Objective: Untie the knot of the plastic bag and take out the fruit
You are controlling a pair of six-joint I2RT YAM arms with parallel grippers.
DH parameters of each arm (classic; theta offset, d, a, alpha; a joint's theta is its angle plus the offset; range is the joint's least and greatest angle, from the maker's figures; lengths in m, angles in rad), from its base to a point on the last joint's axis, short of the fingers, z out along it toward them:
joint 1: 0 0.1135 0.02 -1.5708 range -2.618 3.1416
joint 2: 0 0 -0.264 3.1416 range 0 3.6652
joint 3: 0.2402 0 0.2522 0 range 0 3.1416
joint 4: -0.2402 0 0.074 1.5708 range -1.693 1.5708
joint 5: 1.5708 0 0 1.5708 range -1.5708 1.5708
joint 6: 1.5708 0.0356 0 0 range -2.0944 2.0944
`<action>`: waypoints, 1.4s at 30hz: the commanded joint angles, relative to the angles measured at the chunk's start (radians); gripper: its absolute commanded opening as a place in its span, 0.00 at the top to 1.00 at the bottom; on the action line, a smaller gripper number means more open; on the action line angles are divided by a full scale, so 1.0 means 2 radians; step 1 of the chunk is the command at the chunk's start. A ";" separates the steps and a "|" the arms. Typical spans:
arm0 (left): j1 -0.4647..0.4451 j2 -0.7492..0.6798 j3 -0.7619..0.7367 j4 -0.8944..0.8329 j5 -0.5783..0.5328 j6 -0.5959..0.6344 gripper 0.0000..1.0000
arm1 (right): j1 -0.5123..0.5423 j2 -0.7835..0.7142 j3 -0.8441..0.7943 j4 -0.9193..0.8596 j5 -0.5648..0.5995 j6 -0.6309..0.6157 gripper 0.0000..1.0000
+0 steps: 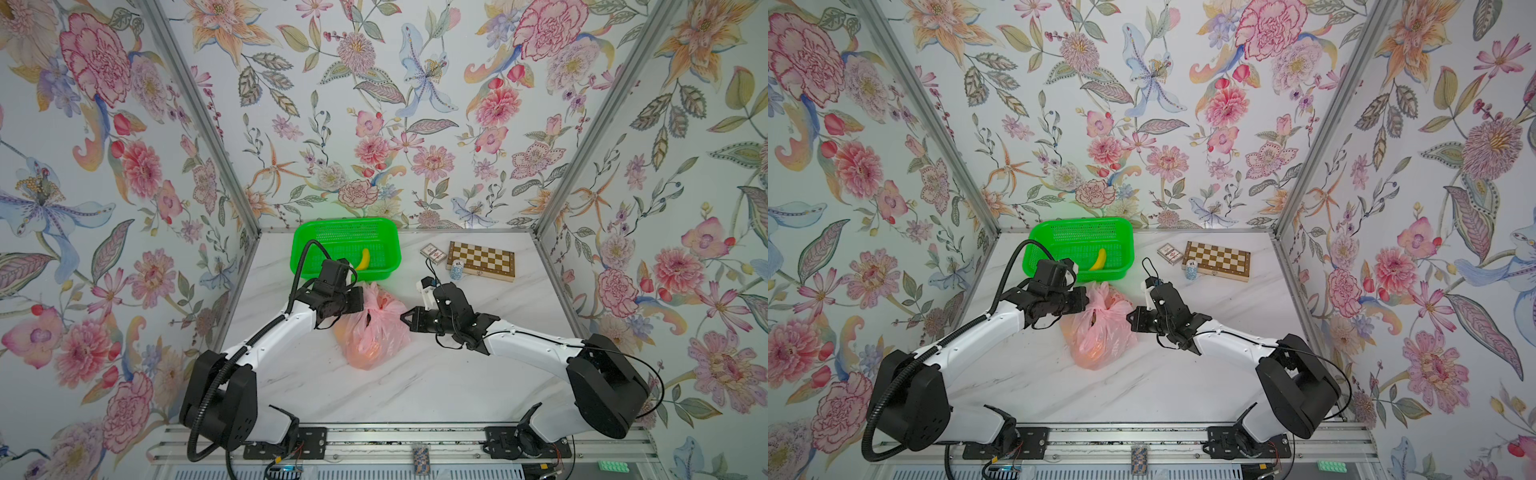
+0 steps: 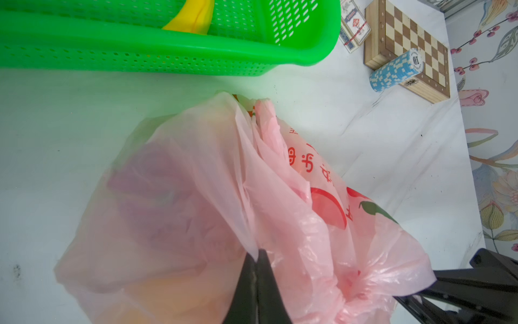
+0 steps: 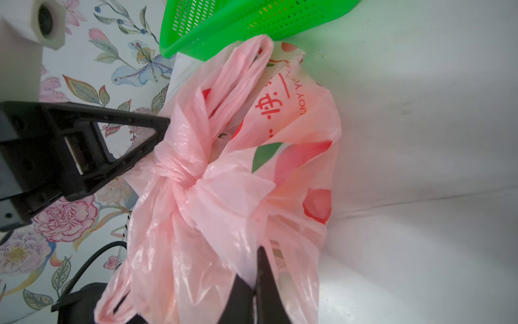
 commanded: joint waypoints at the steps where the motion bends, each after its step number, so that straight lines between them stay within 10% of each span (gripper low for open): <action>1: 0.013 -0.024 -0.010 -0.003 -0.036 -0.006 1.00 | -0.019 -0.023 -0.028 0.008 0.001 0.015 1.00; 6: 0.018 -0.033 -0.015 0.006 -0.023 -0.005 1.00 | -0.027 -0.043 -0.042 0.013 -0.014 0.017 1.00; 9: 0.018 -0.039 -0.017 0.016 -0.018 -0.004 0.98 | -0.024 -0.061 -0.032 -0.011 0.002 0.017 0.63; 12: 0.018 -0.054 -0.011 0.019 -0.032 0.016 0.72 | -0.021 -0.094 -0.025 -0.029 0.030 0.008 0.53; 30: 0.002 -0.063 0.097 -0.147 0.095 0.480 0.18 | 0.015 0.002 0.198 -0.280 -0.037 -0.246 0.38; 42: -0.005 0.056 0.162 -0.195 0.078 0.480 0.14 | 0.012 0.114 0.240 -0.286 -0.071 -0.235 0.37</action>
